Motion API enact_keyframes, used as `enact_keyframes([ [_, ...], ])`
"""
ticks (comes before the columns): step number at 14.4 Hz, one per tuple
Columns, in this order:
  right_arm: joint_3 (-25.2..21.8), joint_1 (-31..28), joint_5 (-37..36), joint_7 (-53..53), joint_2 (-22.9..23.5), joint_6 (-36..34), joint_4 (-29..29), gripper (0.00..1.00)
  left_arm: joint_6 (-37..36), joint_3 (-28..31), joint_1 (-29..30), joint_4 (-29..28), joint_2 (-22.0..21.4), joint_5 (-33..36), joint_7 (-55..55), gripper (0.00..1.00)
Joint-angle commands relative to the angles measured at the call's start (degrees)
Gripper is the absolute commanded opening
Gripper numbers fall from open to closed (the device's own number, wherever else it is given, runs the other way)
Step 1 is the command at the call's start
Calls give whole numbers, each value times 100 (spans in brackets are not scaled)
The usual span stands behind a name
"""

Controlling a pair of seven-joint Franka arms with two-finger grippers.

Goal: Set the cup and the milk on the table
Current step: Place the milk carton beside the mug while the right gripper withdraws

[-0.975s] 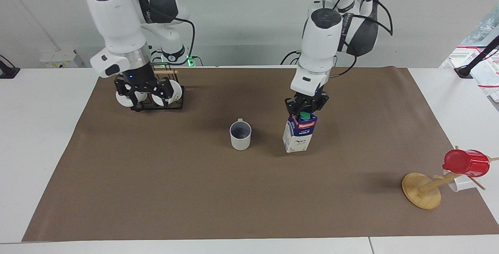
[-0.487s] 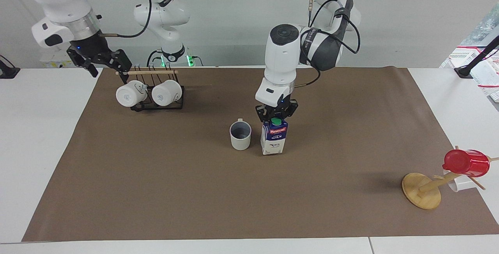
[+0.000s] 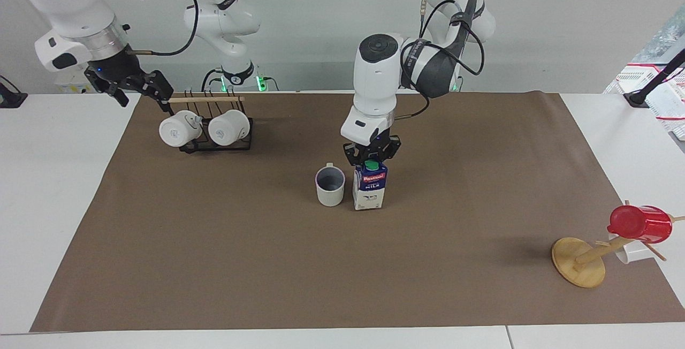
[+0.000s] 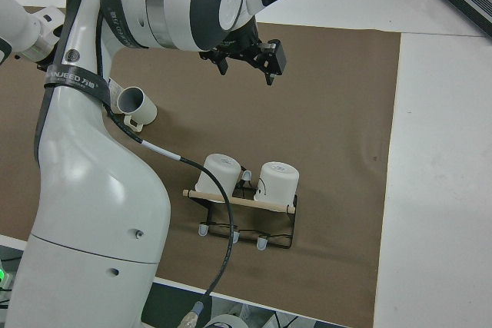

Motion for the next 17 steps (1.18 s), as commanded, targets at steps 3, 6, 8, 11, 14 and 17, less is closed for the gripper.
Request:
enact_keyframes([
  [3, 46, -19, 5, -331, -53, 84, -27, 100, 164, 73, -165, -257, -77, 130, -109, 0],
  [6, 54, -19, 40, -331, -71, 110, -71, 100, 199, 73, -165, -328, -86, 130, -118, 0],
  [8, 54, -19, 40, -331, -71, 93, -80, 100, 208, 64, -165, -328, -86, 130, -118, 17],
  [11, 54, -45, 75, -305, -71, 110, -80, 100, 226, 64, -165, -354, -104, 130, -83, 100],
  [14, 54, -36, 84, -313, -88, 66, -106, 100, 392, 64, -157, -310, -199, 103, -100, 100],
  [17, 54, -63, 84, -313, -88, 66, -106, 100, 183, 81, -25, -363, -699, 86, -83, 100],
])
